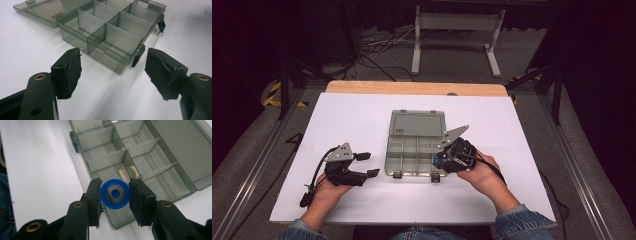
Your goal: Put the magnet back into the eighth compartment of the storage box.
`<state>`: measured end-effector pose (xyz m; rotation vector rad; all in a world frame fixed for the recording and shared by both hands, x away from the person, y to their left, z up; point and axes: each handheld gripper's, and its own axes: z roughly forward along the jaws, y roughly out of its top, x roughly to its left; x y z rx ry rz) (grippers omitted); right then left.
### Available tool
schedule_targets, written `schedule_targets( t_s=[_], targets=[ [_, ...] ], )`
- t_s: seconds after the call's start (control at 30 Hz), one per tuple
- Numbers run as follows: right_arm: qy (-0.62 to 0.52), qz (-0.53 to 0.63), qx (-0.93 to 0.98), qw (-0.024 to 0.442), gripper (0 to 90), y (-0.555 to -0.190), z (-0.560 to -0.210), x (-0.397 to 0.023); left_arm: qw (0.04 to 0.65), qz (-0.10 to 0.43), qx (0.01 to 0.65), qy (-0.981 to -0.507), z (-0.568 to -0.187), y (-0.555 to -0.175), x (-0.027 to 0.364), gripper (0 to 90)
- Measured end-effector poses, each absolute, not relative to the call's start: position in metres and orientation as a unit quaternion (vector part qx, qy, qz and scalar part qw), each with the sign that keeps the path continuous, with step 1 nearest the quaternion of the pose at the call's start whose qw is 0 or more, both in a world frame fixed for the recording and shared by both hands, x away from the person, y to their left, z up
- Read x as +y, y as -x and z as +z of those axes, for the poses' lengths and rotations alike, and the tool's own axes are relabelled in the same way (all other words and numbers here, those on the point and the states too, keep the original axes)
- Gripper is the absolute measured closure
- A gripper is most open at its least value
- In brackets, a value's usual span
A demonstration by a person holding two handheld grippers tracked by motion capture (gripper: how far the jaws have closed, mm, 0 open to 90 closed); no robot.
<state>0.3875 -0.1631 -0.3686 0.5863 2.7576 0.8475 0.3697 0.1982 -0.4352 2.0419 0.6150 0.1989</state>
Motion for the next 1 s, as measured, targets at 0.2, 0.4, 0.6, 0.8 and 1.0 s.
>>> schedule_targets(
  t_s=[0.2, 0.4, 0.6, 0.8, 1.0],
  targets=[
    [-0.218, 0.279, 0.930, 0.101, 62.6, -0.397, -0.375, -0.167, 0.480, 0.082, 0.250, -0.837, -0.435, -0.370, 0.198, 29.5],
    [-0.228, 0.275, 0.929, 0.101, 62.6, -0.402, -0.379, -0.169, 0.479, 0.084, 0.251, -0.837, -0.435, -0.370, 0.198, 29.5],
    [-0.232, 0.272, 0.929, 0.099, 62.6, -0.405, -0.384, -0.169, 0.479, 0.083, 0.251, -0.837, -0.435, -0.370, 0.199, 29.5],
    [-0.236, 0.267, 0.930, 0.092, 62.5, -0.409, -0.390, -0.168, 0.478, 0.085, 0.249, -0.838, -0.435, -0.370, 0.198, 29.5],
    [-0.236, 0.260, 0.933, 0.084, 62.5, -0.412, -0.396, -0.166, 0.479, 0.082, 0.251, -0.837, -0.435, -0.370, 0.199, 29.5]
  ],
)
